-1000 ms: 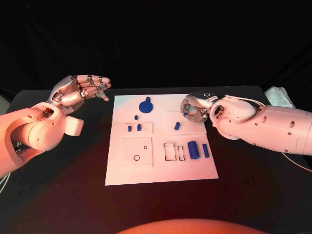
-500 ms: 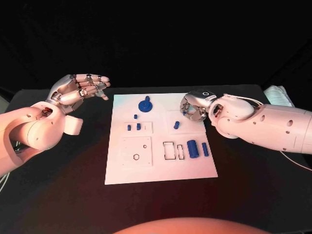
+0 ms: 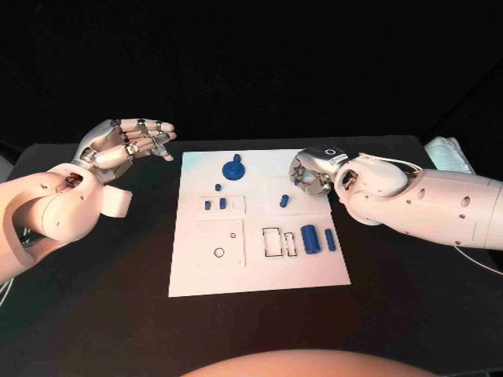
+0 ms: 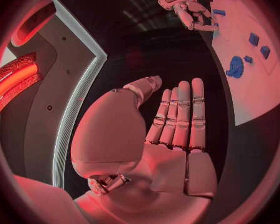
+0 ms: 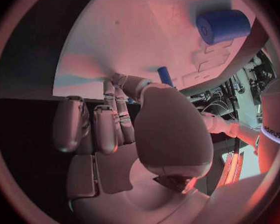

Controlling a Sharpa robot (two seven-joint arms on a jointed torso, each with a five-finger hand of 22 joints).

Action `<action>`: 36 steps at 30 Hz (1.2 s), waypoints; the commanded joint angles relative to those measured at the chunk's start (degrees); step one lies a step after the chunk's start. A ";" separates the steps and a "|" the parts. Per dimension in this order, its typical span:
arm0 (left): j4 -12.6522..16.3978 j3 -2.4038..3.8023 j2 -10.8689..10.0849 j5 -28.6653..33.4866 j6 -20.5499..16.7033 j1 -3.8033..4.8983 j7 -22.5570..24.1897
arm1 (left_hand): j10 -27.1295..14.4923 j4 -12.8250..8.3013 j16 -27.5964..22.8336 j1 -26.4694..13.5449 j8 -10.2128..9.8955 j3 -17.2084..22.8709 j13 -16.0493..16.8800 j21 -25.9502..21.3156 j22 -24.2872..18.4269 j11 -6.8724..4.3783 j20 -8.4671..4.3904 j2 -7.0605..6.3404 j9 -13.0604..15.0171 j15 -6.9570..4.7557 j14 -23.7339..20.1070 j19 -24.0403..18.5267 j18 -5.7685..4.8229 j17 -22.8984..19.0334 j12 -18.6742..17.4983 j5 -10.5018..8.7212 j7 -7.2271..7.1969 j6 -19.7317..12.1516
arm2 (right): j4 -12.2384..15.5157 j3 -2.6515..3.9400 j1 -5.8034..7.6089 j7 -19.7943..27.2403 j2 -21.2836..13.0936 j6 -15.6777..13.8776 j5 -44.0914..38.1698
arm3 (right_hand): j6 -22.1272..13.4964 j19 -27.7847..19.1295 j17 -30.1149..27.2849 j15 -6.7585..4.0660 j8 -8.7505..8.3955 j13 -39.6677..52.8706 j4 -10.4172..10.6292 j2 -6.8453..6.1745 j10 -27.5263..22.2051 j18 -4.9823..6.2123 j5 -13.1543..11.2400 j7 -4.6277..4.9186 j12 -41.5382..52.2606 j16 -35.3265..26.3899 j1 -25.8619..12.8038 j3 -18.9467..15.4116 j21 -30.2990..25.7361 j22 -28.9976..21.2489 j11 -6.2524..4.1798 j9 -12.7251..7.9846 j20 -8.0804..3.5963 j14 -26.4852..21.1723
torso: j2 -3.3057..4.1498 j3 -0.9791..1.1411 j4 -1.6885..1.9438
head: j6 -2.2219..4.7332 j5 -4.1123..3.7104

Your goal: Assemble the parts on the task board

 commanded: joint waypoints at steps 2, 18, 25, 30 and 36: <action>-0.05 0.05 0.01 0.26 0.15 0.01 0.31 | -0.16 -0.14 -0.26 0.60 -0.20 -0.17 -0.11 -0.30 -0.07 0.38 0.00 0.22 -0.06 0.19 0.29 0.24 0.73 -0.07 -0.06 -0.08 -0.04 -0.39 | 0.54 0.00 -0.06 -1.26 -0.41 -4.98 -1.11 | 0.41 0.68 -0.11 -0.31 0.37 0.11 -0.36 1.01 2.20 -0.97 -0.26 0.15 0.07 -0.09 0.55 0.09 0.46 1.05 -1.94 0.06 -0.45 2.88 | 0.02 0.02 0.03 | -0.01 -0.07; -0.88 0.05 0.17 0.25 0.22 0.01 0.25 | -0.19 -0.18 -0.30 0.68 -0.22 -0.17 -0.12 -0.32 -0.09 0.39 -0.01 0.23 -0.07 0.19 0.30 0.26 0.73 -0.08 -0.08 -0.07 -0.03 -0.42 | 5.99 0.91 1.45 -0.12 -4.05 -8.90 5.61 | 0.48 0.70 -0.23 -0.32 0.43 0.11 -0.46 0.93 2.33 -0.98 -0.17 0.19 -0.03 -0.15 0.29 0.12 0.55 1.14 -1.93 0.15 -0.46 2.89 | -0.03 0.03 -0.06 | 0.17 -0.03; -0.97 0.05 0.28 0.25 0.29 0.01 0.17 | -0.25 -0.23 -0.37 0.76 -0.26 -0.19 -0.13 -0.35 -0.11 0.42 -0.01 0.25 -0.09 0.21 0.31 0.30 0.72 -0.10 -0.11 -0.05 0.00 -0.47 | 10.72 1.05 1.70 0.15 -4.58 -8.62 6.91 | 0.48 0.69 -0.33 -0.32 0.44 0.11 -0.50 0.90 2.36 -0.97 -0.06 0.21 -0.10 -0.21 0.18 0.13 0.51 1.12 -1.92 0.19 -0.47 2.87 | 0.02 -0.01 -0.04 | 0.19 0.58; -0.93 0.05 0.43 0.25 0.37 0.00 0.12 | -0.25 -0.23 -0.37 0.76 -0.26 -0.19 -0.13 -0.35 -0.11 0.42 -0.01 0.25 -0.09 0.21 0.31 0.30 0.72 -0.10 -0.11 -0.05 0.00 -0.47 | 14.56 0.90 1.05 0.13 -3.25 -7.95 6.09 | 0.42 0.65 -0.51 -0.31 0.43 0.09 -0.62 0.90 2.37 -0.94 0.18 0.24 -0.25 -0.34 0.05 0.22 0.34 1.04 -1.91 0.24 -0.47 2.84 | -0.06 -0.05 -0.01 | 0.16 1.44; -0.70 0.04 0.55 0.25 0.47 0.00 0.02 | -0.28 -0.25 -0.43 0.79 -0.28 -0.20 -0.14 -0.38 -0.13 0.44 -0.01 0.27 -0.10 0.22 0.32 0.32 0.72 -0.11 -0.12 -0.04 0.03 -0.48 | 16.63 0.55 -0.02 -0.60 -0.86 -7.51 4.00 | 0.38 0.67 -0.67 -0.30 0.42 0.08 -0.66 0.91 2.36 -0.96 0.27 0.26 -0.32 -0.46 -0.01 0.25 0.45 1.12 -1.88 0.26 -0.47 2.81 | -0.09 -0.09 0.01 | -0.10 2.48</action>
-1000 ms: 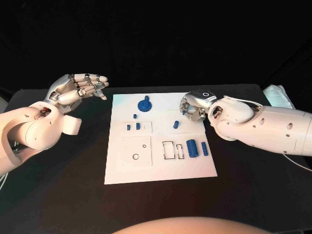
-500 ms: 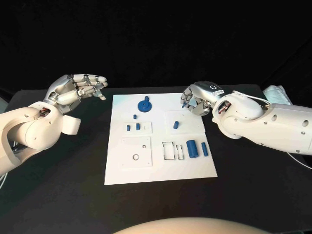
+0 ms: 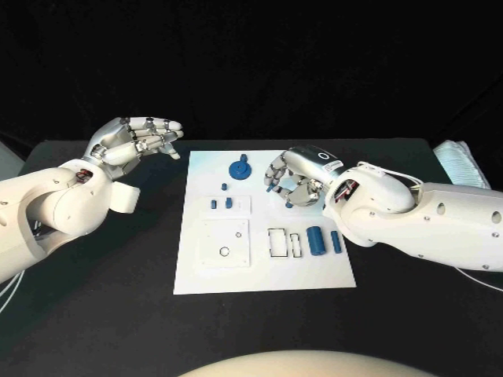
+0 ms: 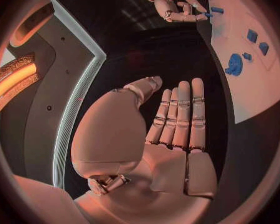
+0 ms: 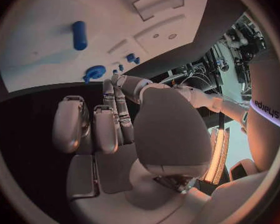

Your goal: Assemble the parts on the task board

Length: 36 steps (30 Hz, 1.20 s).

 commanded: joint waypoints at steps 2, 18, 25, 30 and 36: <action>0.35 0.04 0.24 0.25 0.52 0.00 0.13 | -0.06 -0.25 -0.20 0.57 -0.28 -0.21 -0.09 -0.38 -0.07 0.22 -0.01 0.05 -0.10 0.22 0.31 0.33 0.72 -0.07 -0.12 -0.04 0.03 -0.49 | 1.12 -0.25 -1.06 -0.68 1.96 0.61 -2.59 | 0.15 0.67 -0.23 -0.30 0.24 0.02 -0.23 0.43 2.35 -0.96 0.41 0.09 -0.17 -0.32 -0.43 0.13 0.04 1.13 -1.87 0.11 -0.48 2.79 | -0.02 -0.05 0.10 | -0.29 1.19; 1.04 0.03 0.61 0.27 0.67 0.00 -0.15 | -0.10 -0.25 -0.28 0.58 -0.28 -0.25 -0.11 -0.43 -0.10 0.24 0.00 0.06 -0.10 0.25 0.32 0.35 0.71 -0.09 -0.14 -0.04 0.04 -0.47 | 0.02 -1.00 -4.97 -2.45 7.58 2.49 -4.33 | -0.01 0.58 -0.56 -0.26 0.18 -0.01 -0.41 0.48 2.32 -0.89 0.70 0.18 -0.39 -0.55 -0.60 0.25 -0.31 0.93 -1.80 0.17 -0.47 2.73 | 0.10 -0.08 0.06 | -0.97 3.15; 1.08 0.03 0.60 0.27 0.83 0.00 -0.33 | -0.10 -0.25 -0.28 0.58 -0.28 -0.25 -0.11 -0.43 -0.10 0.24 0.00 0.06 -0.10 0.25 0.32 0.35 0.71 -0.09 -0.14 -0.04 0.04 -0.47 | -0.33 -1.11 -5.55 -2.57 8.24 3.45 -4.38 | -0.01 0.58 -0.56 -0.26 0.18 -0.01 -0.41 0.48 2.32 -0.89 0.70 0.18 -0.39 -0.55 -0.60 0.25 -0.31 0.93 -1.80 0.17 -0.47 2.73 | 0.07 -0.02 0.05 | -1.35 3.37; 1.08 0.03 0.60 0.27 0.95 0.00 -0.44 | -0.14 -0.23 -0.34 0.54 -0.28 -0.31 -0.12 -0.48 -0.13 0.27 0.02 0.06 -0.10 0.28 0.32 0.36 0.69 -0.11 -0.15 -0.04 0.05 -0.46 | -0.65 -1.20 -5.88 -2.73 8.64 3.99 -4.48 | -0.06 0.55 -0.62 -0.25 0.16 -0.02 -0.47 0.50 2.29 -0.87 0.76 0.21 -0.47 -0.59 -0.65 0.28 -0.39 0.89 -1.77 0.19 -0.46 2.72 | 0.09 0.01 0.05 | -1.64 3.49; 1.00 0.03 0.59 0.27 0.98 0.00 -0.50 | -0.14 -0.23 -0.34 0.54 -0.28 -0.31 -0.12 -0.48 -0.13 0.27 0.02 0.06 -0.10 0.28 0.32 0.36 0.69 -0.11 -0.15 -0.04 0.05 -0.46 | -0.65 -1.25 -6.10 -2.82 8.84 4.47 -4.68 | -0.09 0.52 -0.71 -0.24 0.15 -0.03 -0.49 0.51 2.28 -0.85 0.77 0.23 -0.50 -0.66 -0.68 0.29 -0.53 0.81 -1.76 0.19 -0.46 2.70 | 0.10 0.02 0.06 | -2.02 3.63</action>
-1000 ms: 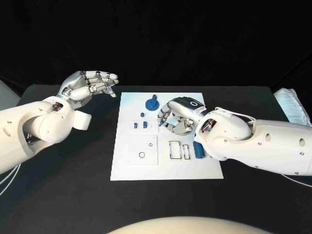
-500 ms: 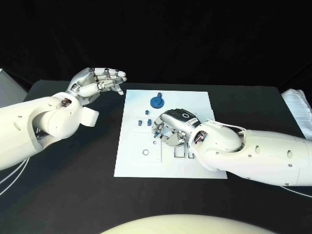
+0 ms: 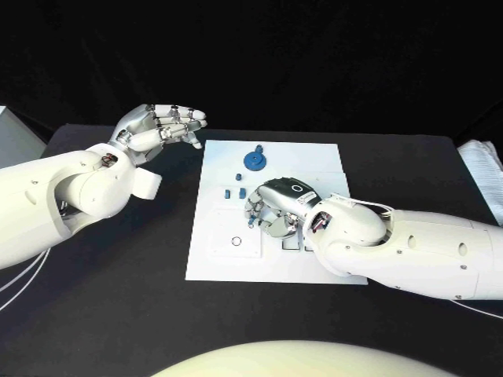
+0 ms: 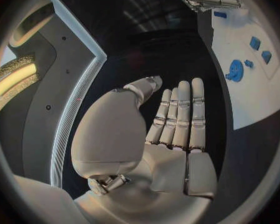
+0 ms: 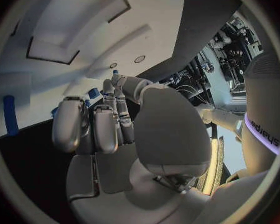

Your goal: Assemble the parts on the task board

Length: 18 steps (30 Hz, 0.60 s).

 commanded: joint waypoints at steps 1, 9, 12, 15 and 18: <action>0.07 0.04 0.09 0.27 0.87 0.01 0.09 | -0.14 -0.07 -0.35 0.54 -0.28 -0.15 -0.09 -0.26 -0.08 0.27 0.02 0.06 -0.06 0.06 0.11 0.36 0.70 -0.07 -0.15 -0.04 0.05 -0.46 | 0.06 -0.02 -0.12 -0.36 0.08 1.53 -1.02 | 0.24 0.52 -0.05 -0.24 0.15 0.05 -0.22 0.30 2.29 -0.85 0.19 0.34 -0.04 -0.35 -0.12 0.24 -0.13 0.78 -1.75 0.04 -0.46 2.71 | 0.02 -0.01 0.01 | -0.24 0.10; 0.07 0.04 0.00 0.27 0.84 0.01 0.08 | -0.23 -0.07 -0.41 0.54 -0.29 -0.20 -0.11 -0.31 -0.11 0.29 0.03 0.05 -0.06 0.08 0.11 0.36 0.69 -0.09 -0.19 -0.03 0.07 -0.47 | -0.23 -0.09 -0.19 -0.60 0.05 2.28 -1.53 | 0.24 0.52 -0.05 -0.24 0.15 0.05 -0.22 0.30 2.29 -0.85 0.19 0.34 -0.04 -0.35 -0.12 0.24 -0.13 0.78 -1.75 0.04 -0.46 2.71 | -0.01 -0.06 -0.07 | -0.40 0.12; 0.07 0.04 -0.02 0.27 0.85 0.01 0.07 | -0.23 -0.07 -0.41 0.54 -0.29 -0.20 -0.11 -0.31 -0.11 0.29 0.03 0.05 -0.06 0.08 0.11 0.36 0.69 -0.09 -0.19 -0.03 0.07 -0.47 | -0.43 -0.12 -0.20 -0.82 0.17 2.46 -1.84 | 0.24 0.52 -0.05 -0.24 0.15 0.05 -0.22 0.30 2.29 -0.85 0.19 0.34 -0.04 -0.35 -0.12 0.24 -0.13 0.78 -1.75 0.04 -0.46 2.71 | 0.01 -0.03 -0.07 | -0.44 0.09; 0.09 0.04 -0.01 0.30 0.90 0.01 0.05 | -0.23 -0.07 -0.41 0.54 -0.29 -0.20 -0.11 -0.31 -0.11 0.29 0.03 0.05 -0.06 0.08 0.11 0.36 0.69 -0.09 -0.19 -0.03 0.07 -0.47 | -0.80 -0.15 -0.23 -1.24 0.33 2.65 -2.23 | 0.24 0.52 -0.05 -0.24 0.15 0.05 -0.22 0.30 2.29 -0.85 0.19 0.34 -0.04 -0.35 -0.12 0.24 -0.13 0.78 -1.75 0.04 -0.46 2.71 | 0.00 -0.02 -0.05 | -0.47 0.02; 0.10 0.04 -0.03 0.39 0.93 0.01 0.01 | -0.23 -0.07 -0.41 0.54 -0.29 -0.20 -0.11 -0.31 -0.11 0.29 0.03 0.05 -0.06 0.08 0.11 0.36 0.69 -0.09 -0.19 -0.03 0.07 -0.47 | -1.02 -0.17 -0.26 -1.65 0.42 2.79 -2.60 | 0.24 0.52 -0.05 -0.24 0.15 0.05 -0.22 0.30 2.29 -0.85 0.19 0.34 -0.04 -0.35 -0.12 0.24 -0.13 0.78 -1.75 0.04 -0.46 2.71 | 0.01 -0.04 0.01 | -0.55 -0.02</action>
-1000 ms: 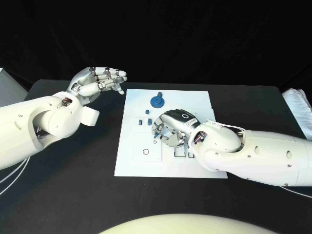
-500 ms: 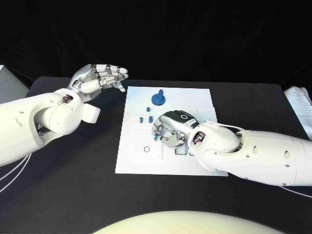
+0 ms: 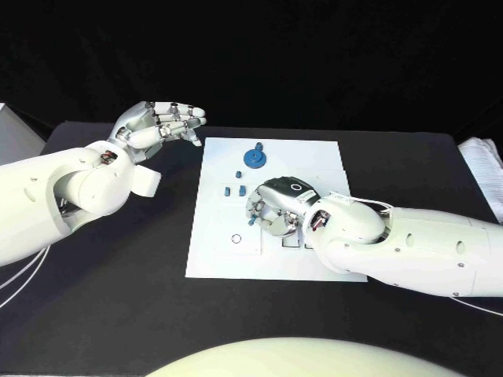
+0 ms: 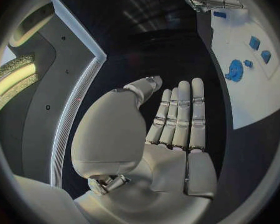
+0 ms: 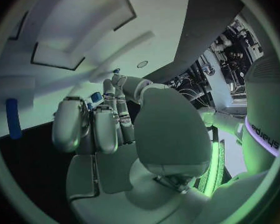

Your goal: Assemble the parts on the task board

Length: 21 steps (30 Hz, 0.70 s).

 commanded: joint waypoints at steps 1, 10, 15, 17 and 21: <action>0.13 0.04 0.03 0.40 0.90 0.01 0.18 | -0.23 -0.07 -0.20 0.54 -0.29 -0.20 -0.05 -0.32 -0.05 0.29 0.03 0.05 -0.06 0.09 0.11 0.37 0.69 -0.10 -0.19 -0.03 0.06 -0.47 | -0.35 -0.09 -0.14 -1.14 0.09 1.42 -1.65 | 0.11 0.53 -0.05 -0.24 0.26 0.07 -0.17 0.53 2.21 -0.85 0.23 0.19 0.17 -0.35 0.10 0.31 -0.13 0.80 -1.68 0.09 -0.46 2.71 | 0.01 0.01 0.07 | -0.12 -0.08; 0.21 0.04 -0.01 0.46 0.89 0.01 0.14 | -0.23 -0.07 -0.20 0.54 -0.29 -0.20 -0.05 -0.32 -0.05 0.29 0.03 0.05 -0.06 0.09 0.11 0.37 0.69 -0.10 -0.19 -0.03 0.06 -0.47 | -0.66 -0.24 -0.41 -1.38 0.87 2.26 -2.19 | 0.11 0.53 -0.05 -0.24 0.26 0.07 -0.17 0.53 2.21 -0.85 0.23 0.19 0.17 -0.35 0.10 0.31 -0.13 0.80 -1.68 0.09 -0.46 2.71 | 0.06 -0.01 0.09 | -0.21 -0.14; 0.22 0.04 -0.01 0.46 0.90 0.02 0.10 | -0.32 -0.05 -0.28 0.55 -0.32 -0.22 -0.07 -0.38 -0.09 0.32 0.04 0.12 -0.08 0.10 0.12 0.38 0.68 -0.11 -0.23 -0.02 0.09 -0.50 | -0.60 -0.39 -0.87 -1.03 1.25 2.90 -2.22 | 0.04 0.52 -0.13 -0.21 0.25 0.06 -0.27 0.56 2.21 -0.85 0.29 0.24 0.05 -0.39 -0.03 0.33 -0.16 0.81 -1.64 0.14 -0.44 2.70 | -0.04 -0.03 0.13 | -0.44 -0.01; 0.21 0.04 -0.03 0.46 0.89 0.02 0.08 | -0.32 -0.05 -0.28 0.55 -0.32 -0.22 -0.07 -0.38 -0.09 0.32 0.04 0.12 -0.08 0.10 0.12 0.38 0.68 -0.11 -0.23 -0.02 0.09 -0.50 | -0.48 -0.43 -1.00 -0.91 1.30 3.08 -2.22 | 0.04 0.52 -0.13 -0.21 0.25 0.06 -0.27 0.56 2.21 -0.85 0.29 0.24 0.05 -0.39 -0.03 0.33 -0.16 0.81 -1.64 0.14 -0.44 2.70 | -0.07 -0.03 0.12 | -0.48 -0.02; 0.21 0.04 -0.07 0.46 0.86 0.02 0.07 | -0.32 -0.05 -0.28 0.55 -0.32 -0.22 -0.07 -0.38 -0.09 0.32 0.04 0.12 -0.08 0.10 0.12 0.38 0.68 -0.11 -0.23 -0.02 0.09 -0.50 | -0.26 -0.50 -1.17 -0.61 1.36 3.20 -2.22 | 0.01 0.48 -0.23 -0.19 0.24 0.06 -0.30 0.54 2.21 -0.83 0.31 0.27 -0.01 -0.46 -0.14 0.30 -0.28 0.74 -1.62 0.16 -0.43 2.68 | -0.08 -0.06 0.09 | -0.50 -0.06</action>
